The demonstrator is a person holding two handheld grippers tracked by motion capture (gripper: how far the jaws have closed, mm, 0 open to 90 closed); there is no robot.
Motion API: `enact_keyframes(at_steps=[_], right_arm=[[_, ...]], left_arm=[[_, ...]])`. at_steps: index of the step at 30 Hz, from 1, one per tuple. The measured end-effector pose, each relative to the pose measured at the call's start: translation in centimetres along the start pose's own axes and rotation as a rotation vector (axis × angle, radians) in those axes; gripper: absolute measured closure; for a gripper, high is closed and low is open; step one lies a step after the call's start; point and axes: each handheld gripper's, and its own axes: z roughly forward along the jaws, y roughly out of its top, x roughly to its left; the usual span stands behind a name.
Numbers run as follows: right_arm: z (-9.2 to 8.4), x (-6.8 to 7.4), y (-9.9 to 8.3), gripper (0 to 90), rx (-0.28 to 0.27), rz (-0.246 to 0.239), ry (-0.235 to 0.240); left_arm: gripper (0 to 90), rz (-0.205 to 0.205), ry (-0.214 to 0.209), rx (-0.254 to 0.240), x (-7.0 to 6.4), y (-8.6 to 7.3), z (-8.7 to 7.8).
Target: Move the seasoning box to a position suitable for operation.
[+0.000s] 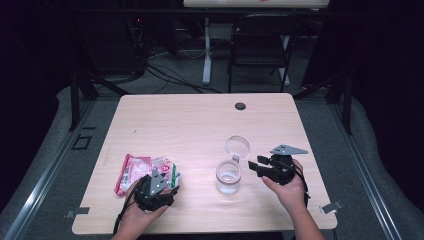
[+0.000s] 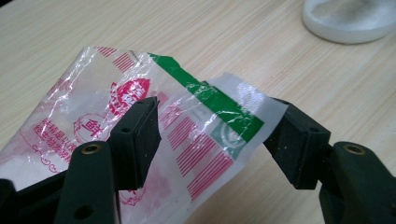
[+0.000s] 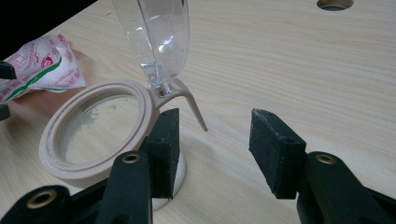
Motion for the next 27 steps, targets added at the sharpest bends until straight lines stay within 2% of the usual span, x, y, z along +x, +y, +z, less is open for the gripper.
enact_keyframes(at_steps=[3,6,13,16,20,22,27], right_arm=[[-0.2,0.0,-0.2,52.8,0.004,-0.001,-0.004],[-0.4,-0.1,-0.3,52.8,0.006,0.001,-0.011],[-0.7,-0.2,-0.6,52.3,0.002,0.009,-0.020],[-0.8,-0.4,-0.6,52.2,0.002,0.011,-0.024],[-0.8,-0.4,-0.7,52.2,0.002,0.014,-0.027],[-0.7,-0.4,-0.7,52.2,0.004,0.013,-0.025],[-0.6,-0.3,-0.8,52.1,0.001,0.017,-0.024]], left_arm=[[43.9,-0.019,-0.033,0.000,0.2,-0.2,0.7],[45.6,0.005,-0.010,0.012,0.1,-0.1,1.2],[50.8,-0.002,0.010,0.014,0.2,0.1,1.8],[58.7,-0.004,0.013,0.011,0.2,0.2,1.9],[62.7,0.004,0.020,0.017,0.2,0.3,2.1],[68.3,0.015,0.022,0.017,0.1,0.3,2.2],[74.9,0.021,0.021,0.015,0.0,0.4,2.2]])
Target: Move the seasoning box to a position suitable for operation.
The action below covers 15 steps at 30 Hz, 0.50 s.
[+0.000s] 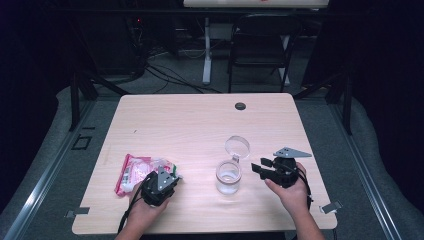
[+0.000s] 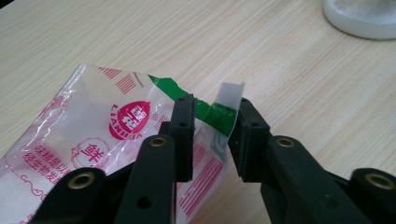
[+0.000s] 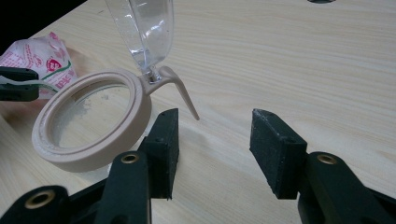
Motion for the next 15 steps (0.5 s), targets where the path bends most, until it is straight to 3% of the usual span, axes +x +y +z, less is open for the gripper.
enact_keyframes(at_steps=[7,15], right_arm=[[-0.02,-0.07,0.01,52.1,0.001,-0.002,0.001],[-0.08,-0.08,0.03,52.1,0.001,-0.005,-0.004]], left_arm=[[85.0,-0.003,-0.008,0.013,0.04,0.12,0.20],[89.9,-0.024,-0.033,0.016,0.31,0.19,0.12]])
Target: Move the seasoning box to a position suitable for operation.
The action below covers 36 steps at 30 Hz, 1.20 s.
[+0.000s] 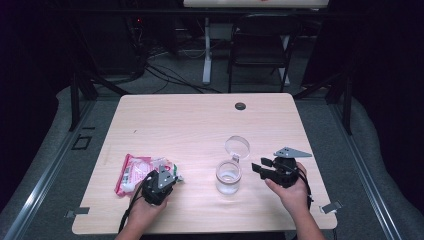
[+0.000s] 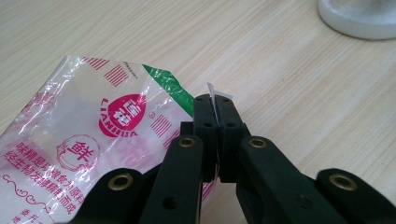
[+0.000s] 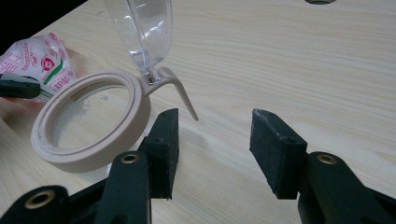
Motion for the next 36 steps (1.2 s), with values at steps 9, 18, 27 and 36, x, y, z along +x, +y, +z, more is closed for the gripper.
enact_keyframes(at_steps=[9,18,27,36], right_arm=[[-0.2,0.0,0.1,52.1,-0.006,0.001,-0.005],[-0.2,0.0,0.1,52.1,-0.011,-0.002,-0.005],[-0.3,-0.1,0.1,52.1,-0.020,0.005,-0.013],[-0.4,-0.4,0.1,52.2,-0.023,0.016,-0.013]], left_arm=[[90.0,-0.054,-0.010,-0.053,1.3,0.2,-1.6],[90.0,-0.153,0.021,-0.134,3.8,-0.1,-4.9],[90.0,-0.175,0.064,-0.163,5.5,0.4,-6.7],[90.0,-0.192,0.150,-0.181,8.9,2.0,-9.6]])
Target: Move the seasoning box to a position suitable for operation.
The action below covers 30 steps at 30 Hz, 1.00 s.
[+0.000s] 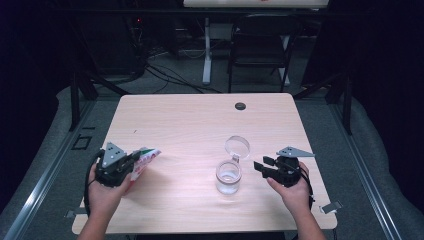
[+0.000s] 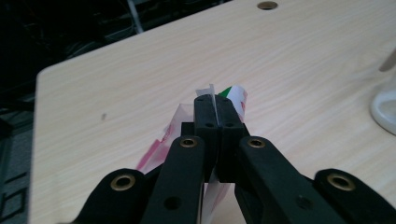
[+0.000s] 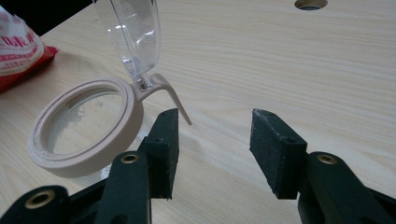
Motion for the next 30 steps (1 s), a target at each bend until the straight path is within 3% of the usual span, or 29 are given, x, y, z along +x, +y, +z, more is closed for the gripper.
enact_keyframes(at_steps=[7,16,23,30], right_arm=[[0.1,0.0,0.0,52.1,0.003,-0.005,-0.002],[0.1,0.0,0.0,52.3,-0.002,0.003,0.002],[-0.1,0.0,0.1,54.3,-0.007,-0.006,0.013],[-0.2,0.1,0.2,55.4,-0.029,-0.013,0.011]], left_arm=[[90.0,-0.024,0.060,-0.043,2.2,1.3,-1.3],[90.0,-0.010,0.115,-0.077,4.2,3.9,-2.4],[90.0,0.011,0.102,-0.091,3.6,4.9,-2.7],[90.0,0.027,0.052,-0.110,2.3,5.7,-2.3]])
